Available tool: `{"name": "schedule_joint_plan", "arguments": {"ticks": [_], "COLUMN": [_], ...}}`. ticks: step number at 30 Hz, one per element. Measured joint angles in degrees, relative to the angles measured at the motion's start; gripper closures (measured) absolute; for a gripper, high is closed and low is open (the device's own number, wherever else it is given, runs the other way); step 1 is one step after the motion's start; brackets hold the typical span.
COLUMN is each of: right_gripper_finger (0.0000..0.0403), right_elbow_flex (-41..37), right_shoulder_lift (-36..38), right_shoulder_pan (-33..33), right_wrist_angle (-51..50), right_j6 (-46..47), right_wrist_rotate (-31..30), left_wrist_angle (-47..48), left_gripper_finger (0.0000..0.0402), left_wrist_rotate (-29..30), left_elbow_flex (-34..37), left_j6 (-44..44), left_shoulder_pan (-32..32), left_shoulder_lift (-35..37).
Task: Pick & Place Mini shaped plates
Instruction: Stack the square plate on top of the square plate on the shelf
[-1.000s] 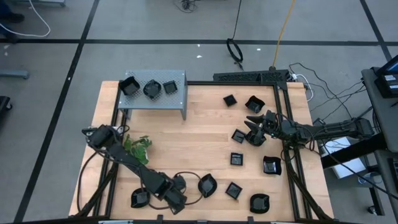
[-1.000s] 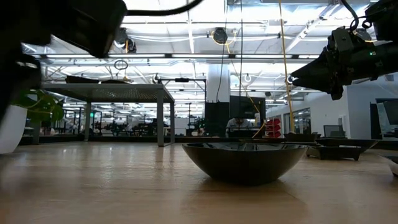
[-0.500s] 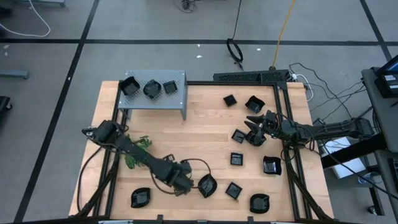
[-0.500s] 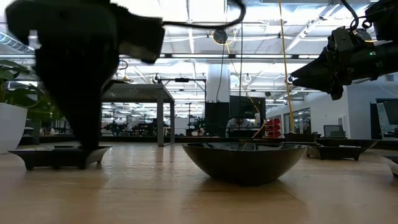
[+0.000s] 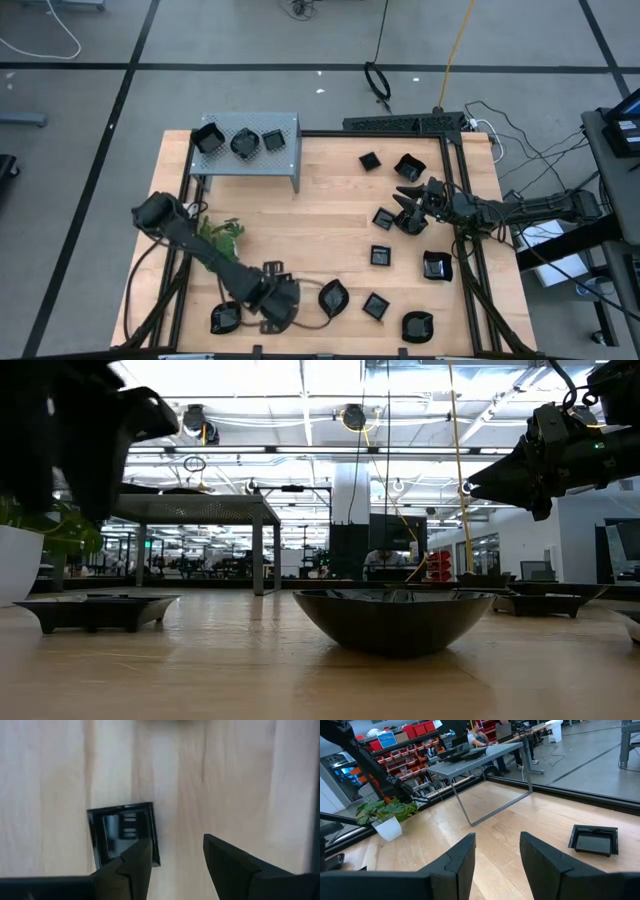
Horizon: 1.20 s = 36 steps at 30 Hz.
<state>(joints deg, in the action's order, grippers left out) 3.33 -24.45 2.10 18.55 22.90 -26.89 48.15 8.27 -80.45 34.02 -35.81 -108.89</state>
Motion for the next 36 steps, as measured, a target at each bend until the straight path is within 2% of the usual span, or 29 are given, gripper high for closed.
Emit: {"name": "schedule_joint_plan", "arguments": {"ticks": [5,12,25,29,36], "right_gripper_finger": [0.0261,0.0261,0.0261,0.0261,0.0261], "right_elbow_flex": [0.0,0.0,0.0,0.0,0.0], "right_shoulder_lift": [0.0,0.0,0.0,0.0,0.0], "right_shoulder_pan": [0.0,0.0,0.0,0.0,0.0], "right_wrist_angle": [0.0,0.0,0.0,0.0,0.0], "right_j6": [0.0,0.0,0.0,0.0,0.0], "right_wrist_rotate": [0.0,0.0,0.0,0.0,0.0], "left_wrist_angle": [-0.8,-6.6,-7.9,-8.2,-9.6], "left_gripper_finger": [0.0220,0.0220,0.0224,0.0261,0.0378], "left_wrist_rotate": [4.2,3.6,4.5,4.4,4.8], "left_elbow_flex": [2.5,6.8,12.1,12.9,13.0], "left_j6": [-1.9,0.6,0.2,0.2,-0.4], "left_shoulder_pan": [-1.0,-0.5,-0.5,-0.5,0.5], "left_shoulder_lift": [0.2,0.1,0.1,0.1,0.1]}}
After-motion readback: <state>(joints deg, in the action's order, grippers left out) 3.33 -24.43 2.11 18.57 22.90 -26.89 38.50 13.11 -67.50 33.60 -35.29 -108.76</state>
